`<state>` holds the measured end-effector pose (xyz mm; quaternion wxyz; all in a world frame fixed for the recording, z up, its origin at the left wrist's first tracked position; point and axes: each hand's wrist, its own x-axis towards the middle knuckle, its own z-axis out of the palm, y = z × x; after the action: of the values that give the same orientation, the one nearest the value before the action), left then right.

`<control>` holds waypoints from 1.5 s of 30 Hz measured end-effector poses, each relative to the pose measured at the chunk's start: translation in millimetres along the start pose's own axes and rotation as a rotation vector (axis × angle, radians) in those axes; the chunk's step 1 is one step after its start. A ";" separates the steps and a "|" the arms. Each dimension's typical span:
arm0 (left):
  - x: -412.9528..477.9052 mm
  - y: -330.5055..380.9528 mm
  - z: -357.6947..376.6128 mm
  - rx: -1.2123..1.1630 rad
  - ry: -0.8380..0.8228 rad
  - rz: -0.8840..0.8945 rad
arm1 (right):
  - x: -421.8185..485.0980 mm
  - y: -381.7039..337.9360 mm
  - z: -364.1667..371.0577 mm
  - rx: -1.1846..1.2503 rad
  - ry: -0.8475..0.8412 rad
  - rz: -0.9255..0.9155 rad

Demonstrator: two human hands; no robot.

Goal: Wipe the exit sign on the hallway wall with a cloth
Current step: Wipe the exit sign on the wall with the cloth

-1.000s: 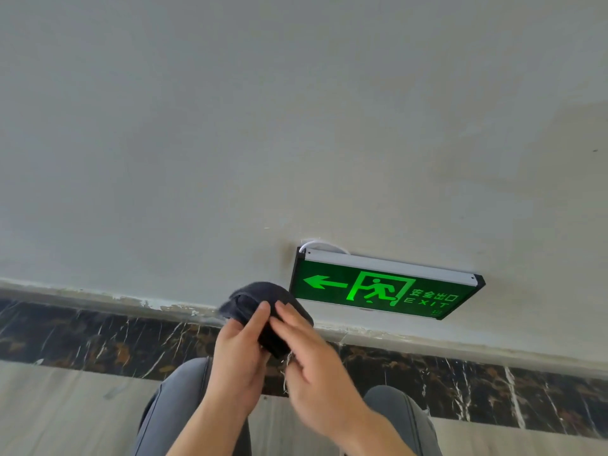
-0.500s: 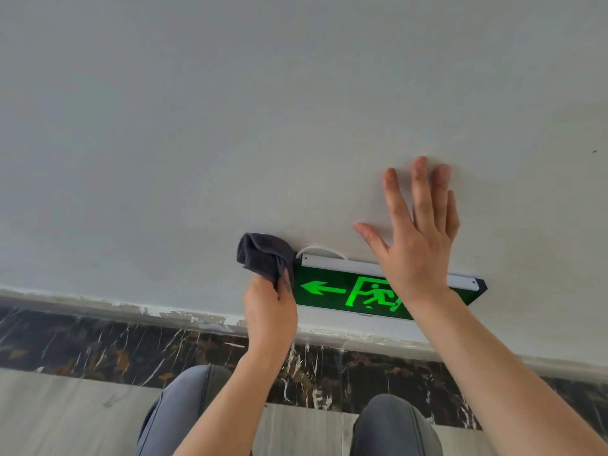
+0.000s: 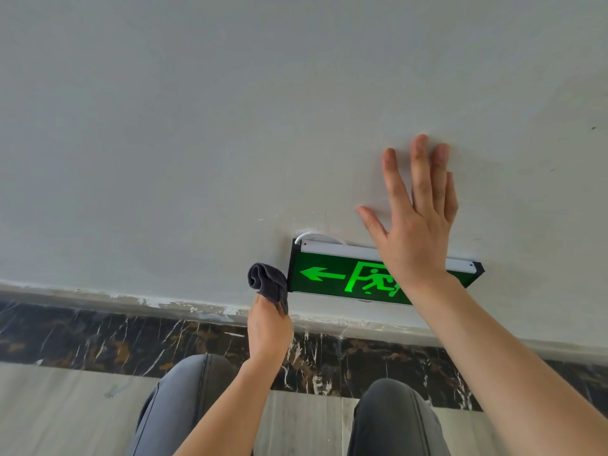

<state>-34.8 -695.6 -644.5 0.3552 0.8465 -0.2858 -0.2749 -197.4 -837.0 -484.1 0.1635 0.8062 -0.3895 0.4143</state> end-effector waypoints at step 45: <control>87.2 30.8 -85.5 0.620 0.585 0.964 | -196.2 82.3 30.3 0.493 -0.264 1.014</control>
<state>73.3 -734.9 -592.9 0.2411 0.7264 -0.5918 0.2531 -313.2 -811.1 -663.2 -0.2980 0.5779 -0.6363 0.4151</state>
